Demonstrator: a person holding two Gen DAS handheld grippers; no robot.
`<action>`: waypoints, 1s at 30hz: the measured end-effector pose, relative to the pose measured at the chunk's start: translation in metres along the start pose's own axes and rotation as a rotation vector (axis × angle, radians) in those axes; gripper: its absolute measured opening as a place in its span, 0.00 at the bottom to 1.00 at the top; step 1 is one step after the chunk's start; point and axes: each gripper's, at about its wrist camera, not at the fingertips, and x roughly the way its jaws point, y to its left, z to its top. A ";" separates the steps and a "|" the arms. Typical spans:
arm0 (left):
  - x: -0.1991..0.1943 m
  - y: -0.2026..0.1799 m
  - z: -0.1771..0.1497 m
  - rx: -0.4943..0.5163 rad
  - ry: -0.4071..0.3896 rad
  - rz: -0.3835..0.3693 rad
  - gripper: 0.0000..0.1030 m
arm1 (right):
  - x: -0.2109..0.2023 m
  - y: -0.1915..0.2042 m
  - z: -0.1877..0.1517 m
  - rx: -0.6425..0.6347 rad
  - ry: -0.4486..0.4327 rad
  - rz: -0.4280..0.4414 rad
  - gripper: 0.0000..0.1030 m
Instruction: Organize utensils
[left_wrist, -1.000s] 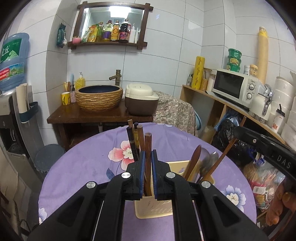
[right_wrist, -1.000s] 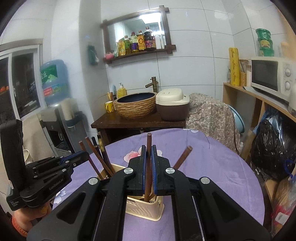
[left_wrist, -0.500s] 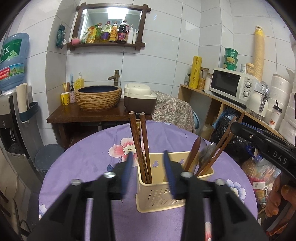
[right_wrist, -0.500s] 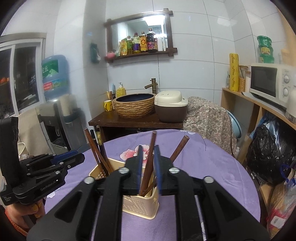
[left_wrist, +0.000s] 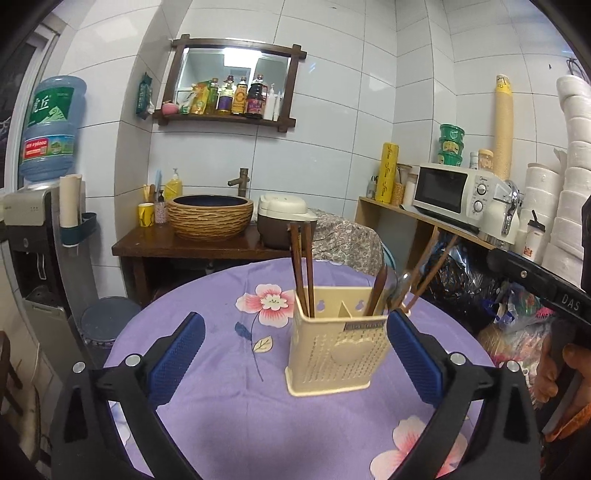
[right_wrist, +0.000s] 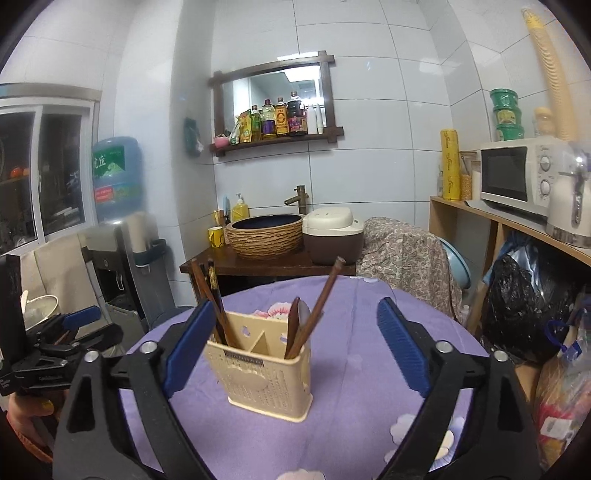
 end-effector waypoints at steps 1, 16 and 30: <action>-0.004 -0.001 -0.005 0.005 -0.001 0.003 0.95 | -0.007 0.000 -0.010 0.000 0.006 -0.003 0.94; -0.082 -0.033 -0.116 0.049 -0.029 0.119 0.95 | -0.078 0.024 -0.156 -0.010 0.135 -0.048 0.94; -0.142 -0.049 -0.152 -0.007 -0.092 0.182 0.95 | -0.158 0.058 -0.187 0.013 0.040 -0.095 0.94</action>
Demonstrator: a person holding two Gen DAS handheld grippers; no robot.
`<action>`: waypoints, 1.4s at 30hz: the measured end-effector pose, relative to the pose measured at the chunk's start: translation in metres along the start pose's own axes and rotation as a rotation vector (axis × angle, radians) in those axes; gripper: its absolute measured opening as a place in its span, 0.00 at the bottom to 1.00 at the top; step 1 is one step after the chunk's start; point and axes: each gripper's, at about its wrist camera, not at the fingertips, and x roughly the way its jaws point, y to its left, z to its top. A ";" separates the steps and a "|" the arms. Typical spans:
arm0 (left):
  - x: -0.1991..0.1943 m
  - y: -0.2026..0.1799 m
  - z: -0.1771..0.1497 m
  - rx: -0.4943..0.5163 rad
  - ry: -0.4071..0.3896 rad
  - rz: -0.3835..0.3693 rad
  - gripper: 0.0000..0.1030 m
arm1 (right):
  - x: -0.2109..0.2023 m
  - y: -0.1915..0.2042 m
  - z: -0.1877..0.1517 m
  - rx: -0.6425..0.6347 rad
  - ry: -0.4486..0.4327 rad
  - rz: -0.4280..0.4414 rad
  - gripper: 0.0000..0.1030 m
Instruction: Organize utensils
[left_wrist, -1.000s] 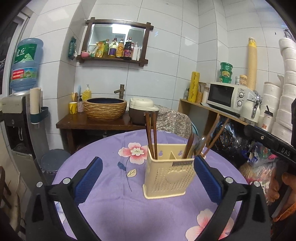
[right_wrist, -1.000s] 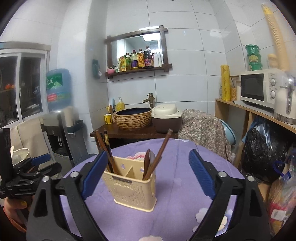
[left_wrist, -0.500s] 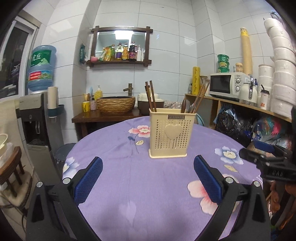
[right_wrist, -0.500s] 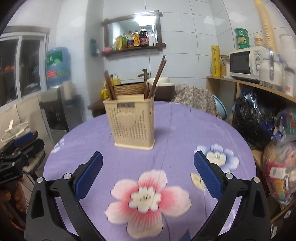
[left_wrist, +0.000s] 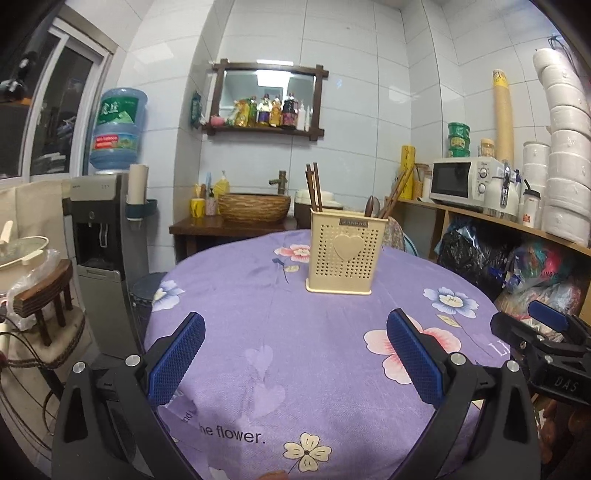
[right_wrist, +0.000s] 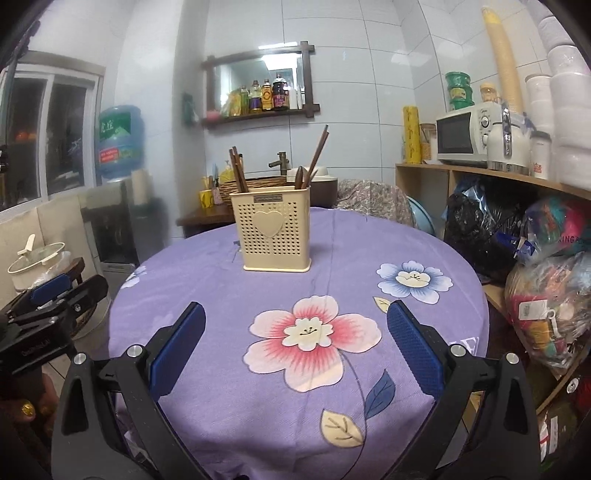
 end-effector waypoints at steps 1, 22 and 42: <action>-0.004 -0.001 0.000 0.001 -0.015 -0.004 0.95 | -0.002 0.003 0.001 -0.001 0.003 0.005 0.94; -0.012 -0.003 0.002 0.039 -0.058 -0.002 0.95 | -0.009 0.004 0.003 0.002 -0.010 0.031 0.94; -0.013 -0.003 0.002 0.032 -0.060 0.015 0.95 | -0.009 0.004 0.004 -0.001 -0.007 0.027 0.94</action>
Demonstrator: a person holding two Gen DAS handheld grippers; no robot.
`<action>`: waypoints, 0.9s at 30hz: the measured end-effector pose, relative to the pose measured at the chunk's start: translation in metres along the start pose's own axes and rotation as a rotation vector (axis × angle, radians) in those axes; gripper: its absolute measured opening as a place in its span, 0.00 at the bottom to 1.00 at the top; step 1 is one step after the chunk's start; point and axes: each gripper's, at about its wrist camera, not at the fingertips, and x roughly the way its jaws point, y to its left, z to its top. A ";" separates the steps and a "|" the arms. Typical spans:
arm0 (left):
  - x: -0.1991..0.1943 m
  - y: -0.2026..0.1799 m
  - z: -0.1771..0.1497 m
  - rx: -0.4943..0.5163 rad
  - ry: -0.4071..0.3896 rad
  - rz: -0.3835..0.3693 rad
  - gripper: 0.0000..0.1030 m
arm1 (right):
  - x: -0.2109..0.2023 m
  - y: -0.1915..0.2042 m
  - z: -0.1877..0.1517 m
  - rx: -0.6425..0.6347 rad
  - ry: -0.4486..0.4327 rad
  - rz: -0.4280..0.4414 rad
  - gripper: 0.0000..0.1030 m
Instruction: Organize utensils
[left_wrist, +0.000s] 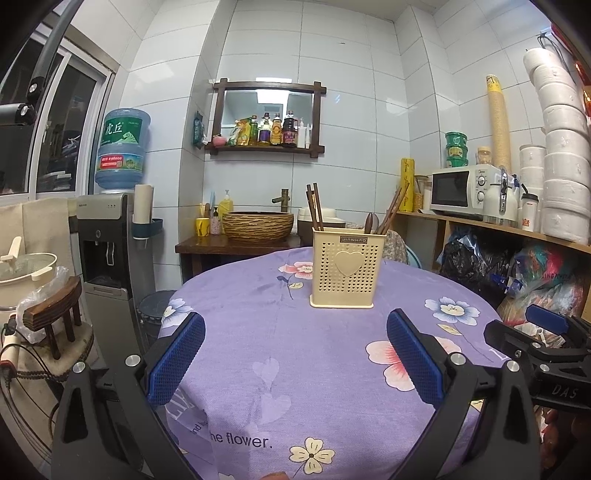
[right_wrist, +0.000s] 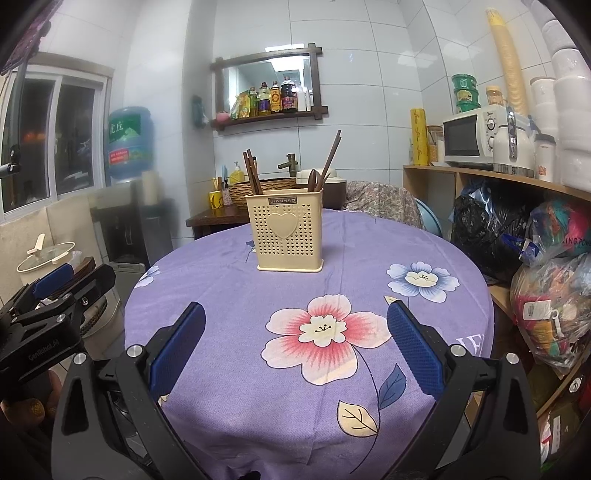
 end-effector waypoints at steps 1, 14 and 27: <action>0.000 0.000 0.000 -0.001 0.000 -0.001 0.95 | 0.000 0.000 0.000 -0.001 0.000 0.000 0.94; 0.001 -0.002 0.000 -0.006 0.003 0.005 0.95 | 0.002 0.000 -0.002 0.001 0.006 -0.001 0.94; 0.002 -0.002 0.000 -0.010 0.006 -0.005 0.95 | 0.004 0.000 -0.002 0.005 0.011 0.003 0.94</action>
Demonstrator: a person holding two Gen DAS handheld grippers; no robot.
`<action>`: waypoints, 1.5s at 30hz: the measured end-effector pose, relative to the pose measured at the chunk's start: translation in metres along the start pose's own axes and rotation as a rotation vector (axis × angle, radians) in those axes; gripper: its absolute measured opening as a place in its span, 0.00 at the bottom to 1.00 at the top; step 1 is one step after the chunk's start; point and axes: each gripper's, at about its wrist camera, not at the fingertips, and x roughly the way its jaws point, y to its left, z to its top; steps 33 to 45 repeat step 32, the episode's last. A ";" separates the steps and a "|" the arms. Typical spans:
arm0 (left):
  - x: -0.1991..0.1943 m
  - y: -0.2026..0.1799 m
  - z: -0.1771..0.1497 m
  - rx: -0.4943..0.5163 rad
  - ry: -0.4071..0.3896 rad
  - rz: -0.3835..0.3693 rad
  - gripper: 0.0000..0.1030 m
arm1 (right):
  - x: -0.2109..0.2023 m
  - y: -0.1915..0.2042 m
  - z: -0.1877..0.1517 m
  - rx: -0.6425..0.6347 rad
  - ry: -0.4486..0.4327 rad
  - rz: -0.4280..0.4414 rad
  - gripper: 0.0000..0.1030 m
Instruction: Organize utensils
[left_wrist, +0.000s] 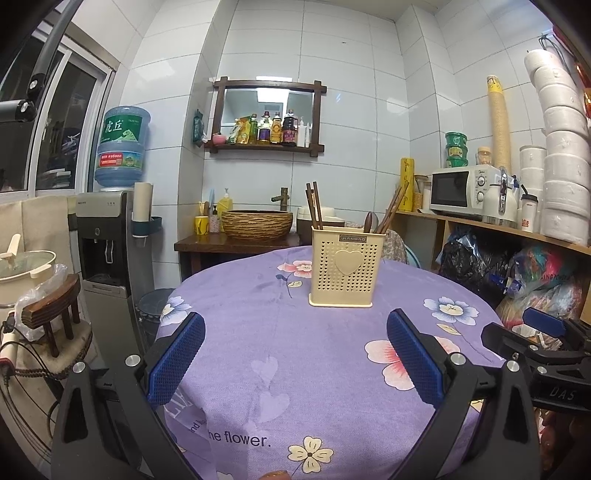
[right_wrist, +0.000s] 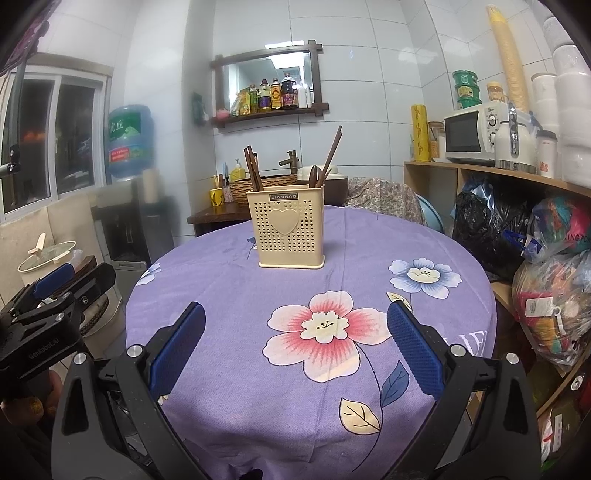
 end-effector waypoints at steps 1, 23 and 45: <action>0.001 0.000 0.000 0.001 0.001 0.002 0.95 | 0.000 0.000 0.000 -0.001 -0.001 -0.001 0.94; 0.001 0.004 -0.001 -0.004 0.007 0.009 0.95 | 0.001 0.000 0.000 -0.003 0.003 0.000 0.94; 0.004 0.008 0.000 -0.020 0.024 0.022 0.95 | 0.002 0.000 0.000 -0.003 0.007 -0.002 0.94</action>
